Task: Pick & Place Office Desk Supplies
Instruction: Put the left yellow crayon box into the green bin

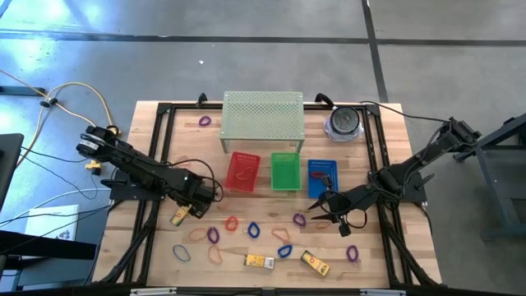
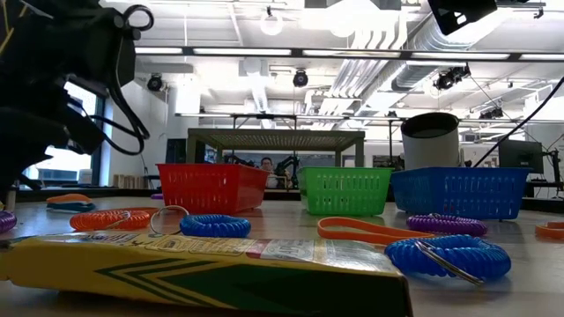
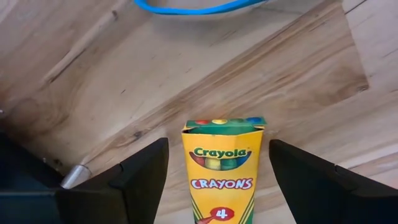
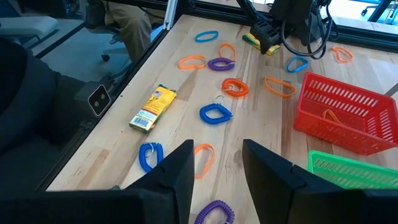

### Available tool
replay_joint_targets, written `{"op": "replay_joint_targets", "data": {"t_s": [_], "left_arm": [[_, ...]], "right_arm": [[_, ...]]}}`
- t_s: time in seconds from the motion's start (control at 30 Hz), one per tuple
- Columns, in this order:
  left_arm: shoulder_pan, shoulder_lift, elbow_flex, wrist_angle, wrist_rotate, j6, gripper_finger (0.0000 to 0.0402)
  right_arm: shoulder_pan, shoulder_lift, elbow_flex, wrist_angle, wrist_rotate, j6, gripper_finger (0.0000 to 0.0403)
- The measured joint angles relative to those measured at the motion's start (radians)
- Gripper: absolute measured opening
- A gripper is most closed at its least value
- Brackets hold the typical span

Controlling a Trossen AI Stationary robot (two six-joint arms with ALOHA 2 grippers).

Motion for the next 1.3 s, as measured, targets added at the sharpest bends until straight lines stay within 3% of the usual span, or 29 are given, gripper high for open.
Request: {"op": "replay_joint_targets", "data": {"t_s": [0.33,0.83,1.3], "left_arm": [[-0.020,0.001,-0.002,0.005,0.013,-0.115,0.0267],[-0.013,0.002,-0.001,0.037,0.051,-0.151,0.0122],[0.074,-0.050,0.088,0.048,0.084,-0.032,0.0106]], "right_arm": [[0.000,0.000,0.000,0.000,0.000,0.000,0.0124],[0.000,0.000,0.000,0.000,0.000,0.000,0.0124],[0.000,0.000,0.000,0.002,0.006,0.000,0.0124]]}}
